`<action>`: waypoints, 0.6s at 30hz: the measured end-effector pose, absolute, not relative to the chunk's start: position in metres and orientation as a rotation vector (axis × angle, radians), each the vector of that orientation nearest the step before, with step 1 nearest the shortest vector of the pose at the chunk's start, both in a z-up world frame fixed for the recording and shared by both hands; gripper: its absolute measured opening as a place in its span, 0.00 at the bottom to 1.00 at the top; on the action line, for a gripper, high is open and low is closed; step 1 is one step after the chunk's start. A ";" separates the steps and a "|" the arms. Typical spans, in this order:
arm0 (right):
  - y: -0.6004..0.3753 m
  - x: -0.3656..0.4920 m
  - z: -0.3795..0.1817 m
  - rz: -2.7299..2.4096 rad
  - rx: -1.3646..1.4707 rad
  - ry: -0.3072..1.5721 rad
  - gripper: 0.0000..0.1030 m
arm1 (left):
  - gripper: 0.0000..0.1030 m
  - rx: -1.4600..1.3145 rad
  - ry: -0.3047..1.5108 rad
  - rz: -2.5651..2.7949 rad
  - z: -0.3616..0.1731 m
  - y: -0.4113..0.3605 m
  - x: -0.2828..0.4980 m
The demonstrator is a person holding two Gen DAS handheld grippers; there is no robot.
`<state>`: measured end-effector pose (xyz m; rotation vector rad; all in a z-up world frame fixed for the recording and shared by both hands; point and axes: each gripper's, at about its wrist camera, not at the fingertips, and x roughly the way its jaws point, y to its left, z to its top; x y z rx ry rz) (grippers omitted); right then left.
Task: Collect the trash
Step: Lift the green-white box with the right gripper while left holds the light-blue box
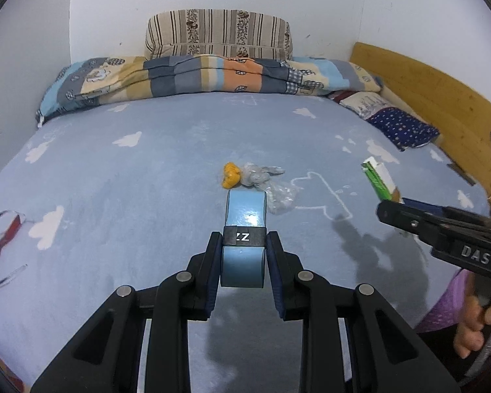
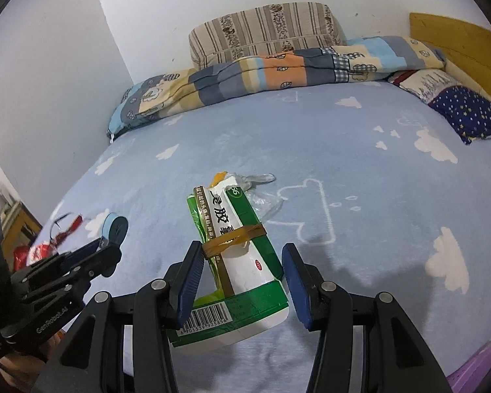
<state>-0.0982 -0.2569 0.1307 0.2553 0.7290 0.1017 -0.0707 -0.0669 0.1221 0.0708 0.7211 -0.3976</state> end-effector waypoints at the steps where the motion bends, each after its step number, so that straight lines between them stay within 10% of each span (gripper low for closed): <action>1: -0.256 -0.099 0.130 0.098 0.242 0.730 0.51 | 0.25 0.080 0.717 -0.390 0.121 -0.068 -0.070; 18: -0.247 -0.099 0.132 0.143 0.232 0.723 0.51 | 0.25 0.177 0.647 -0.341 0.126 -0.079 -0.076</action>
